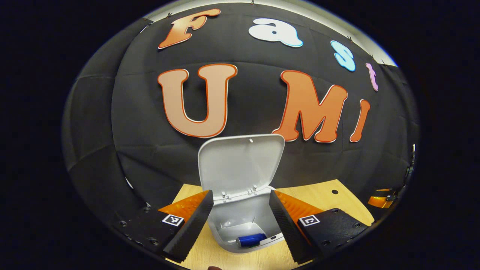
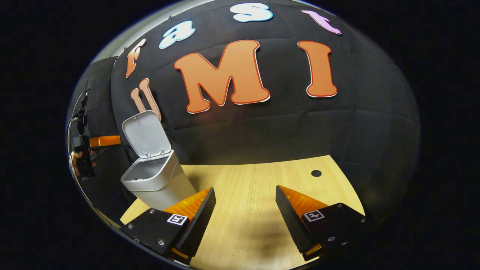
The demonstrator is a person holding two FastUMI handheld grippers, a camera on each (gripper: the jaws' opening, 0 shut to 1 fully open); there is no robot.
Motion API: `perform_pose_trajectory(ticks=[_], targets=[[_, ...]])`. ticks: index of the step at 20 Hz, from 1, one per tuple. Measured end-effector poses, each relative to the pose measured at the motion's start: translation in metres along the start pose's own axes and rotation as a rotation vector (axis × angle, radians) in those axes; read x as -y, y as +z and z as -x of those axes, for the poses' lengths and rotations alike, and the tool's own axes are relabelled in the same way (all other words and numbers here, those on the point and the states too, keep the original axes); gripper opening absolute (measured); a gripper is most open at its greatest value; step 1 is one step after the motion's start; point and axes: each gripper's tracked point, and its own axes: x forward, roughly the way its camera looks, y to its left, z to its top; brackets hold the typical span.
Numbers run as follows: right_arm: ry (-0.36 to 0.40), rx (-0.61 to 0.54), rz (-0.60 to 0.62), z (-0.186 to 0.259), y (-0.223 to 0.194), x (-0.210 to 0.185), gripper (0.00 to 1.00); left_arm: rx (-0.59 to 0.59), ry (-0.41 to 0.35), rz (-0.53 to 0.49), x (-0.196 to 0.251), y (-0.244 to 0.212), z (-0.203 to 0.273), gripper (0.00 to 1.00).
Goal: Press the lid of the desktop garbage bin to open it, pick up the crumpled paper on the desktop and throw it into the bin, then pick up the pop can on the desktop and drop it into the bin, and finally close the garbage bin lid.
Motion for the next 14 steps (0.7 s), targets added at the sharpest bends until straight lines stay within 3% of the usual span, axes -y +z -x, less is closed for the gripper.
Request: perform_pose_trajectory(ticks=[5,7,10,14], targets=[[0.017,0.008,-0.008,-0.002,0.0,-0.006,0.96,-0.025,-0.008,0.092,-0.024,0.039,-0.002,0.95],[0.015,0.005,-0.019,-0.004,-0.002,-0.004,0.96,0.026,0.033,0.124,-0.045,0.064,-0.003,0.95],[0.015,0.001,-0.032,-0.004,-0.004,-0.001,0.96,0.112,0.053,0.13,-0.059,0.106,-0.007,0.95],[0.015,0.001,-0.046,-0.005,-0.002,0.0,0.96,0.108,0.05,0.121,-0.064,0.136,-0.032,0.94]])
